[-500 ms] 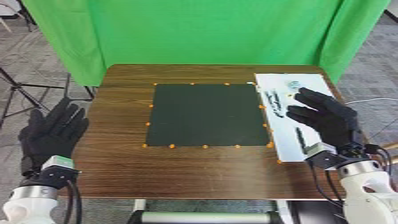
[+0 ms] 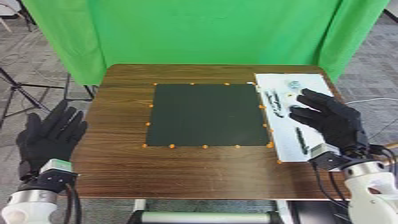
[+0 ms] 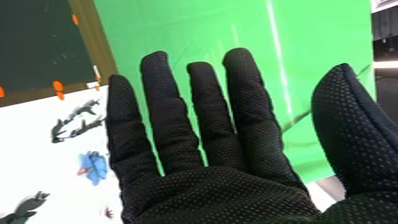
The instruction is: Arrange flowers
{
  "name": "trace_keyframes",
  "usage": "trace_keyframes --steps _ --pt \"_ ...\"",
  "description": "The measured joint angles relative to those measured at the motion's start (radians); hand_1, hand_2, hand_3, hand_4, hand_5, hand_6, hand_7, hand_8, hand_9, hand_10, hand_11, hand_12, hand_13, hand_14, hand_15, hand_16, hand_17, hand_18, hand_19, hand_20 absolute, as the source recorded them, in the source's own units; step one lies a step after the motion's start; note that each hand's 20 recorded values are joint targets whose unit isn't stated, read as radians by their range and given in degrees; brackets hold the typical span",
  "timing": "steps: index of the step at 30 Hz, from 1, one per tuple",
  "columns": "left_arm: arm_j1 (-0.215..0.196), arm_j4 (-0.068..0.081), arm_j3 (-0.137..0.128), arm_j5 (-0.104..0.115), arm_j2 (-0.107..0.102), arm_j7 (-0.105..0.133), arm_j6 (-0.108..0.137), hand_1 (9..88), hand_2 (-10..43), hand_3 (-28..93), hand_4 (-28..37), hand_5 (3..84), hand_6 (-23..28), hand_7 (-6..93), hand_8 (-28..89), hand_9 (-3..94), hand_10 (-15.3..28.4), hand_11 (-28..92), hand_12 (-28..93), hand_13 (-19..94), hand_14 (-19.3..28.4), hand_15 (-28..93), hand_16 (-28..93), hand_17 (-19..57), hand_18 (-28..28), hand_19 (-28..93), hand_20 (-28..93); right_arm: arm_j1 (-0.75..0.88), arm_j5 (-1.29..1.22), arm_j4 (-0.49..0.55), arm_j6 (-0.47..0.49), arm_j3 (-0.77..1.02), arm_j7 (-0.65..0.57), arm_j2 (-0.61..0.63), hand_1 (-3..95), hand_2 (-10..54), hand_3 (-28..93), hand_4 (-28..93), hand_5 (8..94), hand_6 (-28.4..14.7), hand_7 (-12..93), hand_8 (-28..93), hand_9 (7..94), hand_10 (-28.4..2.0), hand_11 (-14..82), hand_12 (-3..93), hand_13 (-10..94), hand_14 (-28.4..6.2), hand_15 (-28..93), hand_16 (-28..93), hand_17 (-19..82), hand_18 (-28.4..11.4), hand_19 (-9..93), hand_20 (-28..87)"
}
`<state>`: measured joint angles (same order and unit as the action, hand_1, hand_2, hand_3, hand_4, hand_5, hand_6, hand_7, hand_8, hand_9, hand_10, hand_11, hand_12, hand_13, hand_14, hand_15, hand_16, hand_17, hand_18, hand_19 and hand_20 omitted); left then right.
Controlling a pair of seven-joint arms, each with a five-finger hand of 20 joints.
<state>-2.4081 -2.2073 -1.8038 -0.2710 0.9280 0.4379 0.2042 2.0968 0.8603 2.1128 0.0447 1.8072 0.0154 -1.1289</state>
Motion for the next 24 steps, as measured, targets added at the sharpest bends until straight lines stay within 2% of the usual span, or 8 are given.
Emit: trace_keyframes --steps 3,7,11,16,19,24 --pt "-0.002 0.000 0.000 0.000 0.000 0.005 0.001 25.4 14.4 69 -28.3 35.0 4.0 13.8 -11 29.5 11.4 16 4 17 9.2 25 -13 -4.3 8.1 29 5 0.003 0.073 0.019 -0.044 -0.003 -0.030 0.007 17.8 3.9 81 -23 50.8 -2.9 21 -13 47.4 -15.5 7.5 13.1 41 -15.2 24 16 18 -19.1 39 23" --pt "-0.007 -0.001 0.000 0.003 0.003 0.008 0.011 25.6 14.2 69 -28.3 34.7 3.9 13.9 -11 29.2 11.2 16 4 17 9.2 25 -13 -4.3 8.0 29 5 0.005 0.296 0.028 -0.129 -0.015 -0.045 0.028 18.8 -2.2 81 -24 50.5 -3.0 22 -13 47.6 -15.9 8.9 14.3 40 -15.0 27 17 17 -19.5 42 23" --pt "-0.008 -0.001 0.000 0.004 0.004 0.008 0.012 25.7 14.3 69 -28.3 34.9 4.1 14.1 -11 29.5 11.3 16 4 18 10.9 27 -12 -4.5 8.2 29 5 0.009 0.473 0.036 -0.172 -0.024 -0.067 0.053 15.8 -7.5 78 -24 50.4 -3.4 22 -13 49.1 -16.2 9.3 15.1 42 -15.8 29 17 17 -21.7 47 25" --pt "-0.010 -0.002 -0.001 0.007 0.003 0.005 0.022 25.7 14.3 69 -28.3 35.4 4.4 13.9 -11 30.1 11.5 17 4 18 10.8 28 -12 -4.7 8.4 29 5 0.028 0.699 0.097 -0.153 -0.014 -0.258 0.065 14.8 -9.4 75 -27 51.6 -4.0 21 -12 52.0 -16.6 10.6 16.4 45 -16.2 32 17 20 -21.8 51 25" --pt "-0.013 -0.002 0.000 0.009 0.003 0.005 0.026 25.7 14.4 69 -28.3 35.8 4.4 14.3 -11 30.5 11.6 17 4 19 10.8 28 -12 -4.7 8.5 30 5 0.047 0.861 0.119 -0.113 -0.014 -0.332 0.067 14.6 -9.5 73 -28 48.3 -4.9 21 -11 48.7 -17.1 10.7 17.7 42 -16.7 33 18 20 -22.0 53 26" --pt "-0.010 -0.002 0.022 0.019 0.001 0.003 0.032 25.7 14.4 69 -28.3 34.8 4.2 14.5 -11 29.4 11.3 17 4 19 11.0 29 -12 -4.7 8.7 30 5 0.049 1.096 0.110 -0.061 -0.093 -0.437 0.098 15.8 -9.5 70 -28 44.8 -5.6 32 -10 48.6 -18.2 19.0 21.7 41 -16.4 45 20 20 -22.7 59 28"
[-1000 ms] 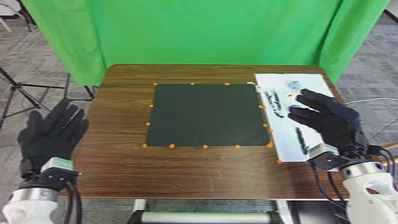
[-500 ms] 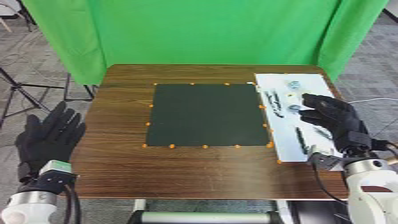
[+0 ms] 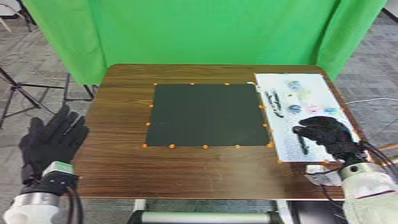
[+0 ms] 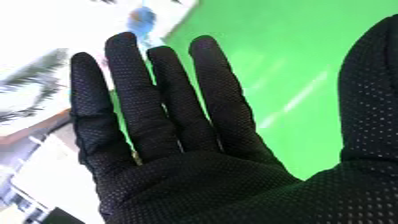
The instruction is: Arrange flowers
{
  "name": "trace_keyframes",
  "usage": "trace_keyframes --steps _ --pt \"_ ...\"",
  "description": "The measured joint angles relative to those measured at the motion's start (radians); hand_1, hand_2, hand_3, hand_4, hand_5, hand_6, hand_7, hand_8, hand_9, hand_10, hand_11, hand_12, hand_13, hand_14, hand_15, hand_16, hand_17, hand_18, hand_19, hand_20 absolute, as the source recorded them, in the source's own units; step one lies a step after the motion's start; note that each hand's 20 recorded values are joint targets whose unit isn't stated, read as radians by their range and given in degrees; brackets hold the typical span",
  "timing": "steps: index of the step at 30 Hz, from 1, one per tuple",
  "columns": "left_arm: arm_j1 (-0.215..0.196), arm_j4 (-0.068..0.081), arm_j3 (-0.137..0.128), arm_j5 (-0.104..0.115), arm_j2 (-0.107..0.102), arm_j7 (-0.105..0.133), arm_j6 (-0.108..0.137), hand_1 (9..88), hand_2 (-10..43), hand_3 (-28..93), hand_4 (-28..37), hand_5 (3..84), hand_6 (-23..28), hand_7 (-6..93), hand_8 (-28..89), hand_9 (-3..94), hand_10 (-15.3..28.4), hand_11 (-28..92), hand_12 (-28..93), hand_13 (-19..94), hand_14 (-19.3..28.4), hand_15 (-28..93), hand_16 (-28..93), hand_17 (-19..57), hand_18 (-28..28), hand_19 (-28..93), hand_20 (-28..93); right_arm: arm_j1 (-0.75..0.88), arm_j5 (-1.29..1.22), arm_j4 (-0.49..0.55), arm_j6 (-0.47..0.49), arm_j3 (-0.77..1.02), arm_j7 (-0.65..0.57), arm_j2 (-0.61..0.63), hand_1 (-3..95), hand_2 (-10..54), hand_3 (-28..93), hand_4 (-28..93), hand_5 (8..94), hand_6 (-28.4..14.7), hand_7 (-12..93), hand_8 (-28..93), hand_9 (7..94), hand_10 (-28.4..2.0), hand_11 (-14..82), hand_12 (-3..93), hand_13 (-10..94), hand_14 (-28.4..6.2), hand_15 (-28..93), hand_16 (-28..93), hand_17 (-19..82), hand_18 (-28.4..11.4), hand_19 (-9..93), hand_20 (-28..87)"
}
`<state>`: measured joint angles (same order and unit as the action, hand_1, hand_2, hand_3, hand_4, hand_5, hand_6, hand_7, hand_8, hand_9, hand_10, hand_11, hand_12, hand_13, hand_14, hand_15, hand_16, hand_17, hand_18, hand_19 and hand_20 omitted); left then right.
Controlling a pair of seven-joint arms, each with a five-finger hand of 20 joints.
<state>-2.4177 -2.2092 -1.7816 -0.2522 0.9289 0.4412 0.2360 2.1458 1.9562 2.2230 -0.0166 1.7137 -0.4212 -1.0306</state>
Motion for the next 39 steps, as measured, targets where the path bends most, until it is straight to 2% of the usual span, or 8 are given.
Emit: trace_keyframes --steps 3,7,13,15,19,27,33,39 --pt "0.007 0.001 0.017 0.009 0.000 -0.001 -0.001 26.0 14.2 69 -28.3 32.6 3.6 15.5 -11 27.2 10.8 17 4 18 11.2 28 -12 -4.9 8.8 30 5 -0.013 0.134 -0.018 -0.008 -0.087 -0.089 0.022 15.8 -9.5 68 -28 44.7 -5.7 34 -11 50.4 -18.2 21.2 22.2 44 -16.1 47 20 21 -22.9 59 28" --pt "0.008 0.000 0.017 0.036 0.000 0.007 0.003 26.0 14.1 70 -28.3 32.2 3.5 16.3 -12 26.8 10.5 17 5 18 11.1 28 -12 -4.8 8.9 30 5 -0.022 0.324 -0.053 -0.013 -0.130 -0.095 0.019 15.8 -9.5 68 -28 42.4 -5.9 40 -13 50.0 -18.8 28.2 25.2 45 -16.5 52 20 22 -23.2 61 28" --pt "0.008 0.000 0.015 0.044 0.000 0.016 0.003 26.1 14.0 70 -28.3 32.5 3.7 16.6 -12 27.2 10.8 18 5 19 11.3 29 -11 -4.8 9.0 30 5 -0.045 0.595 -0.090 -0.067 -0.173 -0.127 0.019 16.8 -9.5 67 -28 40.7 -6.4 53 -19 47.6 -19.3 41.4 31.5 45 -17.7 62 23 24 -23.1 65 30" --pt "0.006 -0.001 0.010 0.046 0.000 0.014 0.003 26.1 14.0 70 -28.3 32.6 3.8 16.6 -12 27.2 10.8 18 5 19 11.4 29 -11 -4.8 9.0 30 5 -0.049 0.621 -0.093 -0.076 -0.177 -0.128 0.014 16.9 -9.5 67 -28 40.2 -7.2 56 -20 45.7 -20.2 46.8 34.7 44 -18.7 66 25 24 -23.1 68 31" --pt "0.005 0.001 0.008 0.072 0.000 0.011 -0.001 26.1 14.2 69 -28.3 34.1 4.4 17.0 -11 28.4 11.1 18 6 20 11.4 29 -11 -4.8 9.1 31 5 -0.055 0.580 -0.096 -0.035 -0.176 -0.138 -0.001 17.7 -9.5 67 -28 43.6 -7.2 60 -21 48.2 -19.6 51.4 36.0 47 -18.2 68 27 26 -23.0 70 33" --pt "0.011 0.004 0.008 0.072 0.000 0.010 -0.003 26.0 14.3 69 -28.3 36.1 4.6 17.5 -11 29.5 11.4 19 6 20 11.4 30 -12 -4.7 9.0 30 5 -0.074 0.582 -0.141 -0.062 -0.219 -0.153 -0.004 22.9 -9.5 72 -28 45.9 -6.7 60 -22 50.3 -18.9 51.8 35.5 50 -17.4 68 28 27 -22.9 73 35" --pt "-0.001 0.003 0.001 0.072 -0.001 0.008 -0.005 26.1 14.3 69 -28.3 36.6 4.9 17.4 -11 29.8 11.3 19 6 20 11.3 30 -12 -4.6 9.0 31 5 -0.077 0.581 -0.133 0.023 -0.209 -0.156 -0.011 25.5 -9.5 74 -28 45.5 -6.6 60 -22 50.3 -18.6 51.3 35.0 50 -17.0 68 28 27 -22.8 75 36" --pt "-0.005 0.004 -0.004 0.061 -0.001 0.001 -0.010 26.6 14.4 70 -28.3 37.5 4.8 17.4 -11 29.3 11.0 18 6 19 10.5 29 -12 -4.6 8.9 30 5 -0.077 0.578 -0.133 0.025 -0.205 -0.186 -0.011 27.3 -9.5 74 -28 47.1 -6.1 63 -22 51.1 -18.1 51.7 34.8 51 -16.7 68 28 28 -22.7 76 37"
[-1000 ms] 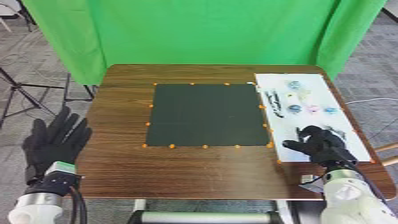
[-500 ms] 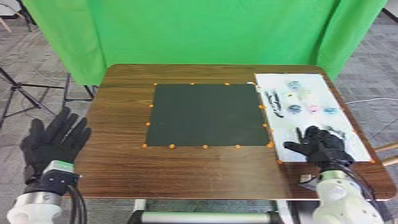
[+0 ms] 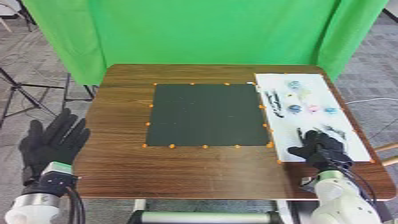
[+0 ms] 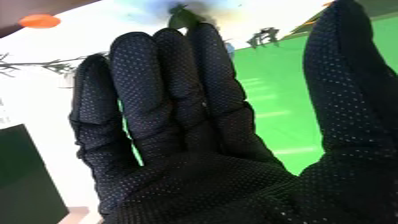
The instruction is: Arrange flowers
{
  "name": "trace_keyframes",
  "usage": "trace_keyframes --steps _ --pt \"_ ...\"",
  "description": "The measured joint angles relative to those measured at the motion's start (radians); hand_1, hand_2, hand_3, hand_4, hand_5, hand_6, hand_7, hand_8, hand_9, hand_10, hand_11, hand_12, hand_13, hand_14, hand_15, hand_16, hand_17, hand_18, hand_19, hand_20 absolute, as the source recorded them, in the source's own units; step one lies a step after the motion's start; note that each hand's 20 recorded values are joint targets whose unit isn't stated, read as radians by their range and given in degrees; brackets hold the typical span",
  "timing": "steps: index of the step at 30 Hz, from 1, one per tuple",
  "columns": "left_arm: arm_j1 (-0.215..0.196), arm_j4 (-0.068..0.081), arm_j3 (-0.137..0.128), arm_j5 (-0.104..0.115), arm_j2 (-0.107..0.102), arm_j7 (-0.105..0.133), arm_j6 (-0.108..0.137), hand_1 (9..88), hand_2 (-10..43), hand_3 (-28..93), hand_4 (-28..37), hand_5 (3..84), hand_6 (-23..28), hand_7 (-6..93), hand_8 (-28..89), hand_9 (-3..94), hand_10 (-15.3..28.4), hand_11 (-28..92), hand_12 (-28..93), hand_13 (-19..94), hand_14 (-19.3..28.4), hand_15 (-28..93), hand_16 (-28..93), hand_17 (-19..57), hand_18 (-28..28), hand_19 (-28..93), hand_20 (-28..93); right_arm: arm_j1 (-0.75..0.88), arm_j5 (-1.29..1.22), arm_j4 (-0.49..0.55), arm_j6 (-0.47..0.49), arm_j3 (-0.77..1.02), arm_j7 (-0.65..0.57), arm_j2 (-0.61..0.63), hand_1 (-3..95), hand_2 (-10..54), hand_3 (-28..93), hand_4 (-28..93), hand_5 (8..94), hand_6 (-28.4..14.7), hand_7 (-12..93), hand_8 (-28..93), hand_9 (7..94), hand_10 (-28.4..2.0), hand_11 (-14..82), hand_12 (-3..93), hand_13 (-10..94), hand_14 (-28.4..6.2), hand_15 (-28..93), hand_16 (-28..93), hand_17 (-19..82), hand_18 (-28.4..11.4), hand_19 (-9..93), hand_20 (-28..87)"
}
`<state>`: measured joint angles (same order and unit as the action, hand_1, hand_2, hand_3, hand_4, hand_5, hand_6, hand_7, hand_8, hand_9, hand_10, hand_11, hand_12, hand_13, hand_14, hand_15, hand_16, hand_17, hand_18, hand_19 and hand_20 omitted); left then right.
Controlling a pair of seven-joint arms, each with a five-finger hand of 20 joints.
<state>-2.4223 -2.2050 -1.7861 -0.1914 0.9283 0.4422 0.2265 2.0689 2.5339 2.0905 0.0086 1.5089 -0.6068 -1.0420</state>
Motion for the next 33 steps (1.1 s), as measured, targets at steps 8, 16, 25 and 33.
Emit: trace_keyframes --steps 8,16,25,33 --pt "0.002 0.002 -0.001 -0.034 0.003 -0.021 -0.022 26.9 14.4 70 -28.3 37.9 4.8 17.3 -11 29.3 10.7 18 6 19 10.2 28 -11 -4.6 8.8 30 5 0.000 -0.024 0.000 -0.085 0.015 -0.033 0.002 27.7 -9.5 74 -28 45.3 -6.2 60 -23 49.8 -18.7 50.1 34.1 50 -16.9 69 29 29 -22.9 78 38" --pt "0.002 0.002 0.003 -0.012 0.004 -0.021 -0.023 27.0 14.3 70 -28.3 38.1 5.0 17.4 -11 29.4 10.7 18 6 19 10.5 29 -11 -4.5 8.7 30 5 -0.051 -0.062 -0.019 0.115 0.002 -0.086 0.045 28.6 -9.5 61 -28 47.2 -6.1 56 -21 51.2 -19.5 48.7 33.6 50 -17.8 69 28 29 -23.4 79 38" --pt "0.009 0.002 0.005 -0.011 0.004 -0.016 -0.025 27.1 14.3 70 -28.3 38.3 5.1 17.4 -11 29.6 10.8 18 6 19 10.5 29 -12 -4.5 8.7 29 6 -0.139 -0.110 -0.045 0.196 -0.028 -0.143 0.076 30.1 -9.5 70 -28 49.6 -6.0 54 -20 53.1 -19.3 48.2 32.7 51 -17.4 68 28 30 -23.8 80 38" --pt "0.002 0.000 0.006 -0.008 0.004 -0.005 -0.024 27.0 14.3 70 -28.3 38.3 5.2 17.6 -11 29.7 10.8 18 6 19 10.6 29 -12 -4.5 8.7 29 6 -0.276 -0.195 -0.057 0.381 -0.107 -0.242 0.140 32.4 -9.5 60 -28 55.2 -5.7 46 -15 57.4 -19.7 44.8 32.0 53 -17.9 66 29 31 -25.1 83 38"
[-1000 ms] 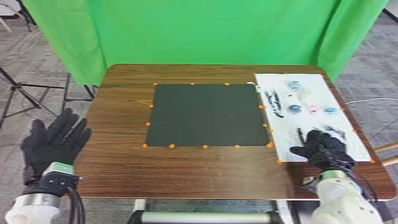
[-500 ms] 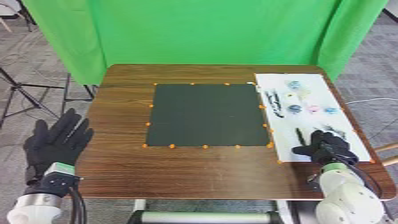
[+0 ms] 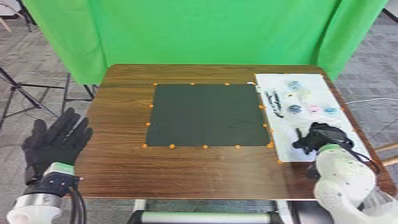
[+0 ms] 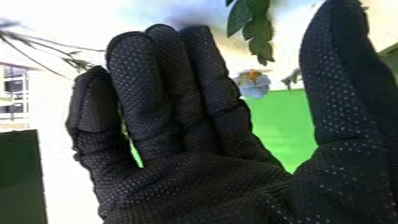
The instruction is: Arrange flowers
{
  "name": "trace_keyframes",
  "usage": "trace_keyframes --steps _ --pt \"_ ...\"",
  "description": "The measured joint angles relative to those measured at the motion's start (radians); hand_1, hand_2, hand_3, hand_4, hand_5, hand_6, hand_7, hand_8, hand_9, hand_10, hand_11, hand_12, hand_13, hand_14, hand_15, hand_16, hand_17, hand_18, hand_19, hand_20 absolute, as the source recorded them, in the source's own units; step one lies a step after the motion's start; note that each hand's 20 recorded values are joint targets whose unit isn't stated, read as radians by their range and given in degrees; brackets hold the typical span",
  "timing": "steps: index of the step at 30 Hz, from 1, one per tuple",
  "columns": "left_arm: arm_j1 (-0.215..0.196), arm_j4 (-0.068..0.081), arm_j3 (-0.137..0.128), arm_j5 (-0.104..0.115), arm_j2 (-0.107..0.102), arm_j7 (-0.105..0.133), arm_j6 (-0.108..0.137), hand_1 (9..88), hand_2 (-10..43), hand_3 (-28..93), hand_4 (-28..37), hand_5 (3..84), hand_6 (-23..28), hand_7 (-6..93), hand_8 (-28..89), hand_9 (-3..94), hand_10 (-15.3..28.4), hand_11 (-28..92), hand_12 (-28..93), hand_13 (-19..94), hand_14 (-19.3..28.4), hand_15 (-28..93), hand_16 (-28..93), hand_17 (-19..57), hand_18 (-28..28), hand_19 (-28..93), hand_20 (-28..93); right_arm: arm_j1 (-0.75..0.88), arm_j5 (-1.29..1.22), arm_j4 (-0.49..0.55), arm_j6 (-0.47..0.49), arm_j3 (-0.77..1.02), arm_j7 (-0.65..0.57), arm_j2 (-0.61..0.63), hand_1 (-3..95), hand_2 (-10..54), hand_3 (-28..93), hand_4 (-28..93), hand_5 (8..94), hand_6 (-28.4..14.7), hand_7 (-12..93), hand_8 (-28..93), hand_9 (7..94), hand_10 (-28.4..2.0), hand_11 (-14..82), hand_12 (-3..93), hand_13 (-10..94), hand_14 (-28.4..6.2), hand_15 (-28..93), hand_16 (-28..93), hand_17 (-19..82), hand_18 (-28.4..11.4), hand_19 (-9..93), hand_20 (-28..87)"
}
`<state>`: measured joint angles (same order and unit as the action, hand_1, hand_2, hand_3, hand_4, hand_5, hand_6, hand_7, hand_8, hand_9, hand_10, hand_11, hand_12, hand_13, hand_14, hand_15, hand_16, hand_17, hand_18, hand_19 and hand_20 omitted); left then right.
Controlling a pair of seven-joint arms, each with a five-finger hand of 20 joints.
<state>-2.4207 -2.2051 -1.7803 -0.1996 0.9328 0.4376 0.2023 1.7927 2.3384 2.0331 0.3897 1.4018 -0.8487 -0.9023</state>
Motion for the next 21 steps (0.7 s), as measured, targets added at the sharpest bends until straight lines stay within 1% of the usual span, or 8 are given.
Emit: trace_keyframes --steps 6,8,11,14,17,21 --pt "-0.003 0.000 0.000 0.000 -0.001 0.007 0.000 27.0 14.3 70 -28.3 38.3 5.1 17.6 -11 29.7 10.9 18 6 19 10.6 29 -11 -4.5 8.7 29 6 -0.060 -0.063 -0.018 0.092 -0.011 -0.018 0.030 36.4 -9.5 55 -28 56.5 -5.6 45 -14 58.3 -19.4 45.5 32.5 54 -17.7 67 29 31 -25.3 84 38" --pt "-0.005 -0.001 0.000 -0.001 -0.001 0.008 0.000 27.0 14.3 70 -28.3 38.3 5.1 17.7 -11 29.7 10.9 18 6 19 10.6 29 -11 -4.5 8.7 29 6 -0.071 -0.063 -0.024 0.112 -0.015 -0.016 0.031 35.6 -9.5 56 -28 56.7 -5.4 46 -14 58.9 -19.2 45.8 32.6 55 -17.3 67 29 32 -25.2 85 38" --pt "-0.008 -0.001 -0.001 -0.001 -0.001 0.009 0.000 27.0 14.3 70 -28.3 38.3 5.2 17.6 -11 29.7 10.9 18 6 19 10.6 28 -11 -4.5 8.7 30 6 -0.083 -0.053 -0.033 0.115 -0.027 -0.010 0.035 32.8 -9.5 61 -28 57.6 -5.1 46 -14 60.0 -18.4 46.5 32.9 56 -17.0 67 30 33 -25.1 85 38" --pt "-0.008 -0.001 -0.003 -0.001 -0.001 0.003 0.001 27.0 14.3 70 -28.3 38.3 5.3 17.4 -11 29.7 10.9 18 6 19 10.6 28 -11 -4.5 8.7 30 6 -0.086 -0.022 -0.038 0.110 -0.046 -0.003 0.042 31.4 -9.5 63 -28 57.7 -5.0 46 -14 60.2 -18.4 46.4 32.9 56 -17.0 66 30 33 -25.2 86 38" --pt "-0.006 -0.001 -0.005 -0.002 0.000 -0.005 0.001 27.0 14.3 70 -28.3 38.3 5.3 17.3 -11 29.7 10.9 18 6 19 10.7 29 -11 -4.6 8.7 30 6 -0.095 0.009 -0.044 0.110 -0.078 -0.002 0.053 32.0 -9.5 67 -28 57.9 -5.0 46 -14 60.6 -18.4 46.6 33.0 57 -17.0 67 31 33 -25.3 86 39" --pt "-0.006 -0.001 -0.005 -0.002 0.000 -0.006 0.000 27.0 14.4 70 -28.3 38.3 5.2 17.5 -11 29.9 11.0 18 6 19 10.9 29 -11 -4.6 8.7 30 6 -0.135 0.021 -0.057 0.124 -0.129 -0.002 0.073 34.7 -9.5 70 -28 60.2 -4.5 46 -14 63.1 -17.6 47.0 33.0 58 -16.7 67 31 34 -25.0 87 39"
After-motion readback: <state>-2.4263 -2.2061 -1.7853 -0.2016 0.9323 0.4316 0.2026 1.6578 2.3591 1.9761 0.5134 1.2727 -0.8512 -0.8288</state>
